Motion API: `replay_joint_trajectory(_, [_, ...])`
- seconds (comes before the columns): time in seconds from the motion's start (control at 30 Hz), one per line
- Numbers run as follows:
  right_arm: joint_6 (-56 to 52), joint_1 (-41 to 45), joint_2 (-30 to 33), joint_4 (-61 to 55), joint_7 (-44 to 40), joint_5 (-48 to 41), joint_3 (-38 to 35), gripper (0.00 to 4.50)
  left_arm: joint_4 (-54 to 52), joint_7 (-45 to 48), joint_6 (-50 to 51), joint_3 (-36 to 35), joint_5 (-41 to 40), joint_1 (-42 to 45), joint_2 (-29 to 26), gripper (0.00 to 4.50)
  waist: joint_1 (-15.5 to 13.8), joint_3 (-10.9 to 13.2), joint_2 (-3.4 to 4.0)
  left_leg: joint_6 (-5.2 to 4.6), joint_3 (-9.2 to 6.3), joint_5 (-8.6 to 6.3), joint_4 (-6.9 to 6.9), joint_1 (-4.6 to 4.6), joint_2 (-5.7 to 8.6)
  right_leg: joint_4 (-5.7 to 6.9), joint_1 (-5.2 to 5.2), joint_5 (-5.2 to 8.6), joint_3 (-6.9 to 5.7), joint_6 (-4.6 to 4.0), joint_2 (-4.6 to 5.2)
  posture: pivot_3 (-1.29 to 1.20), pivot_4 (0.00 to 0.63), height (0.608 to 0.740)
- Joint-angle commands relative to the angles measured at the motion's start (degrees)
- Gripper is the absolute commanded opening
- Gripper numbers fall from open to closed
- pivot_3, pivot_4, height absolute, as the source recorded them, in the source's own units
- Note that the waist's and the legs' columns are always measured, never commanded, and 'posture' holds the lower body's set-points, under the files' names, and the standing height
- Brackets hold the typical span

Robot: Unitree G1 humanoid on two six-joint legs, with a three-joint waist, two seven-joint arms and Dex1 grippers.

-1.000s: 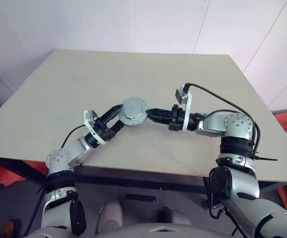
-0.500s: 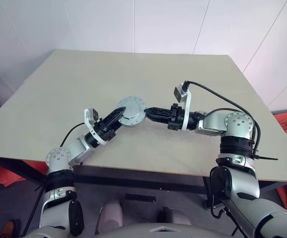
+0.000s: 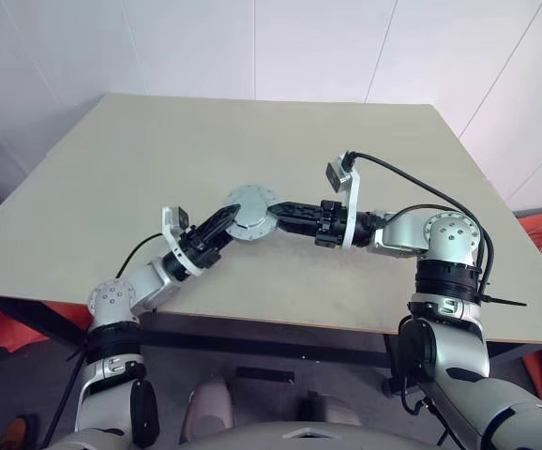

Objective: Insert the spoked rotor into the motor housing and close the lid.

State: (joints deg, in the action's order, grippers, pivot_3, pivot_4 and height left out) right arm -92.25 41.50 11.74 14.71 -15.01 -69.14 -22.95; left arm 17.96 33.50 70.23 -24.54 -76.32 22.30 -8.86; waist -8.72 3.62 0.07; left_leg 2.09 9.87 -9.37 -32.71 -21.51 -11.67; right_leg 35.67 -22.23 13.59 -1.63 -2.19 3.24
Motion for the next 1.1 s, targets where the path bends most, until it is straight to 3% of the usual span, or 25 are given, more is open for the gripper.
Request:
replay_joint_trajectory(0.03, [-0.3,0.6,0.0,-1.7,-0.2,-1.8,-0.2,3.77,-1.9,1.3,0.4,0.1,-1.7,1.2,0.1,2.04,0.0,0.0,0.00,0.00,0.00,0.00,0.00,0.00,0.00,0.00,0.00,0.00,0.00,0.01,0.00,0.00,0.000,0.740])
replay_joint_trajectory(0.1, [-0.3,0.9,0.2,-0.9,0.2,-1.4,-0.5,4.48,-2.0,1.5,0.2,0.1,-1.6,1.4,0.0,2.04,0.0,0.0,0.00,0.00,0.00,0.00,-0.03,0.00,0.00,0.01,0.01,-0.01,0.00,0.02,0.00,0.00,0.000,0.740])
replay_joint_trajectory(0.47, [2.6,0.2,7.3,1.1,-3.8,8.2,3.2,4.50,-1.9,0.0,-2.9,-3.9,-3.2,2.5,-1.8,2.04,0.0,0.0,0.00,0.00,-0.01,0.00,-0.06,0.00,0.01,0.00,0.04,-0.03,0.00,0.04,0.00,0.00,0.000,0.740])
replay_joint_trajectory(0.7, [6.1,0.2,10.6,0.4,-9.2,13.5,7.3,4.50,-0.8,-9.8,-22.0,-11.5,0.5,7.0,1.7,2.04,0.0,0.0,-0.01,0.00,-0.05,0.00,-0.16,0.00,-0.01,0.02,0.10,-0.04,-0.01,0.05,-0.01,0.00,0.000,0.740])
replay_joint_trajectory(0.87, [7.3,0.5,10.5,0.0,-11.5,15.2,8.7,4.50,2.6,-22.2,-38.8,-16.5,5.2,12.8,3.9,2.04,0.0,0.0,-0.04,-0.04,-0.11,-0.02,-0.29,-0.04,0.00,0.00,0.18,-0.08,-0.02,0.10,-0.01,0.00,0.000,0.740])
replay_joint_trajectory(1.1, [8.1,0.9,10.3,-0.8,-12.8,16.5,8.9,4.50,9.6,-28.9,-49.9,-20.4,7.5,16.7,3.9,2.04,-0.1,0.0,-0.12,-0.05,-0.18,-0.03,-0.38,-0.09,0.02,0.00,0.20,-0.12,-0.03,0.17,0.00,0.00,0.000,0.740])
